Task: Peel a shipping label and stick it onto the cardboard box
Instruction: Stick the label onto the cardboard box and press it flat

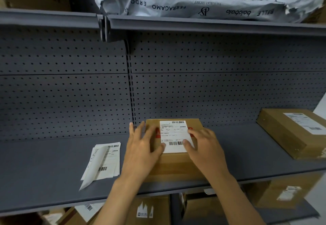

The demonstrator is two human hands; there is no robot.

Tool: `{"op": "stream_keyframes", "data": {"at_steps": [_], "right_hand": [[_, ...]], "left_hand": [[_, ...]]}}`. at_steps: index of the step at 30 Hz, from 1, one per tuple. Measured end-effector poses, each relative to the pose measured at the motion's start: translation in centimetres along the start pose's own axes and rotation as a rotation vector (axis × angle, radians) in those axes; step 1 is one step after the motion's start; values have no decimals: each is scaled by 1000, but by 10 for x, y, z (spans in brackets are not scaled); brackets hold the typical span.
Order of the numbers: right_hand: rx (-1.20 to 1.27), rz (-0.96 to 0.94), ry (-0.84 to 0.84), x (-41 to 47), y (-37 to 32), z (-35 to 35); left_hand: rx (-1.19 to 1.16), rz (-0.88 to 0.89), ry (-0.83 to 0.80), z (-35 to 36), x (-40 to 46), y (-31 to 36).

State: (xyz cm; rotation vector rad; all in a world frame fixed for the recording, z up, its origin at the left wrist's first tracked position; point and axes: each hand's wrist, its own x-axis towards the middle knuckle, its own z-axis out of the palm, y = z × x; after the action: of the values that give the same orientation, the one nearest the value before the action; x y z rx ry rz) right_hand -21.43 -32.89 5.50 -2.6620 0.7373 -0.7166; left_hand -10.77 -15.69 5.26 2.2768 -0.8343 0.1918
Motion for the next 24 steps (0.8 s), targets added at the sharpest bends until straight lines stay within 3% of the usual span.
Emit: {"op": "stream_keyframes", "data": {"at_steps": [5,15,24], "right_hand": [[30,80,4,-4,14,-5],[35,-96,47,-9,-17,6],[91,72,18,-14,17,-15]], "left_hand": [[-84,-77,4,-10,0,-7],[-152,-35,-23,8,-6,17],[-248,-124,-14,-6,-11,0]]}}
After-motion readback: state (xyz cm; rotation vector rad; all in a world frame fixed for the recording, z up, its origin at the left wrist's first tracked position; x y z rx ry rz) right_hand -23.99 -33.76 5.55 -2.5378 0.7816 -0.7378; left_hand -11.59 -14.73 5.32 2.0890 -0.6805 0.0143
